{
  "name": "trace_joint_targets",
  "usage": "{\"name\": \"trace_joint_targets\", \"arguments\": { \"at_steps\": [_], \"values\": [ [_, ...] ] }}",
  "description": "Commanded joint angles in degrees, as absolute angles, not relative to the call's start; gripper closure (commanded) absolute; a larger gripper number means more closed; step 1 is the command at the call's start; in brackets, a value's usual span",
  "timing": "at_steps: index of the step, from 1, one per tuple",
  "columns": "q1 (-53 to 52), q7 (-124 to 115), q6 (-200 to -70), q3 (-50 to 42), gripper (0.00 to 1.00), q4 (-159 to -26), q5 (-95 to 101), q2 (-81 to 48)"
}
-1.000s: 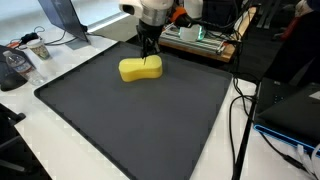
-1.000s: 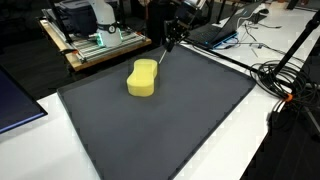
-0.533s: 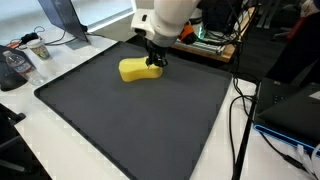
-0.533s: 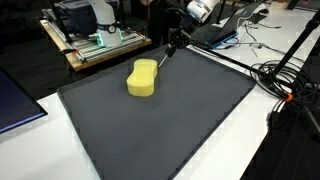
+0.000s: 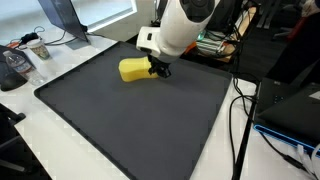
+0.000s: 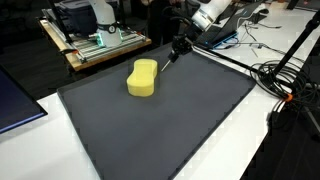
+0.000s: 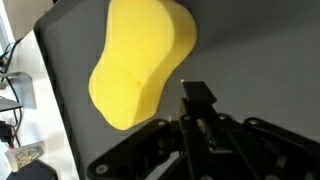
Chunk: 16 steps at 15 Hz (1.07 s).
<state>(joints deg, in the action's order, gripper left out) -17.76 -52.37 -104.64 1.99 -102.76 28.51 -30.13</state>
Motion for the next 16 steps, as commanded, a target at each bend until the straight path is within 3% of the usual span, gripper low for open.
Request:
{"name": "trace_joint_targets", "arguments": {
  "at_steps": [1, 16],
  "values": [
    [-17.1, -49.4, -105.9, 1.1, 0.97, -100.4, 29.0, -31.6],
    [-10.1, -41.7, -118.7, -2.3, 0.97, -103.1, 25.7, -29.1]
  ]
}}
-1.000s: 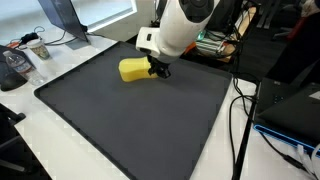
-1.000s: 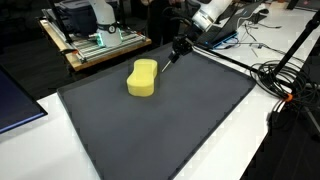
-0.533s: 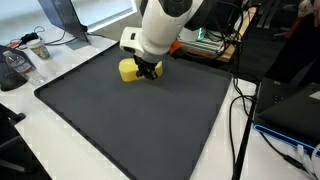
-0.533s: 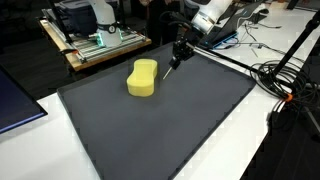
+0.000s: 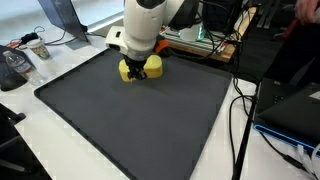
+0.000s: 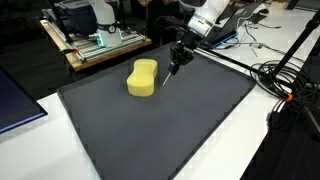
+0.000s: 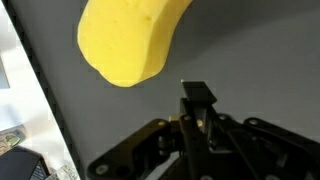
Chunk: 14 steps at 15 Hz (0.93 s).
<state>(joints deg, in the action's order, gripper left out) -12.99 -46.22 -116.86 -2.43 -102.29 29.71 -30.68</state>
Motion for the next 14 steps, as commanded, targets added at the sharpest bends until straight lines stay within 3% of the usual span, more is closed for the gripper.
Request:
{"name": "trace_joint_targets", "arguments": {
  "at_steps": [1, 14],
  "values": [
    [-9.1, -40.4, -119.2, -2.5, 0.97, -103.0, 24.3, -29.0],
    [2.6, -21.6, -126.1, -2.9, 0.97, -106.2, -2.0, -21.7]
  ]
}}
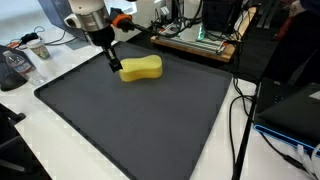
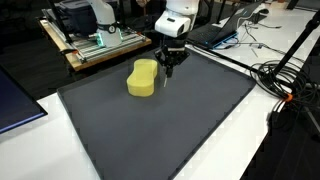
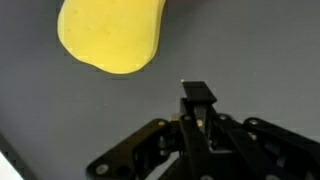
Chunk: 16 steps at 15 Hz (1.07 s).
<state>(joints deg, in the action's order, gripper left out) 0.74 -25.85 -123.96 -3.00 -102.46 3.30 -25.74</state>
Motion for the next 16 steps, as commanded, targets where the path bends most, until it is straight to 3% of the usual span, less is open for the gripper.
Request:
{"name": "trace_joint_targets", "arguments": {
  "at_steps": [1, 16],
  "values": [
    [3.2, -20.2, -125.9, -3.0, 0.97, -106.9, -3.4, -20.6],
    [11.9, -2.6, -129.1, -6.7, 0.97, -123.8, -24.4, -5.8]
  ]
}}
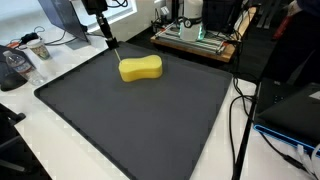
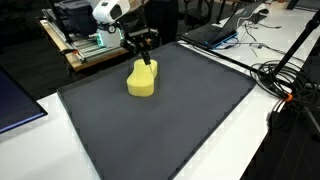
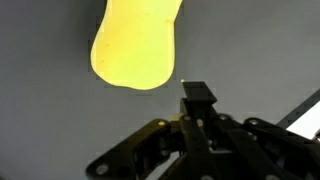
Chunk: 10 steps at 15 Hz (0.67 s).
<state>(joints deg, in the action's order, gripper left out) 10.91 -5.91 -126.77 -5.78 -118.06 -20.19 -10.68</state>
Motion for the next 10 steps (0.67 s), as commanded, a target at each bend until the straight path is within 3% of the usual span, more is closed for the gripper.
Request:
{"name": "trace_joint_targets", "arguments": {
  "at_steps": [1, 10],
  "values": [
    [12.1, -2.4, -129.7, -7.4, 0.97, -125.2, -24.8, -4.9],
    [14.5, 2.3, -132.5, -12.7, 0.97, -137.2, -32.1, 2.8]
  ]
}}
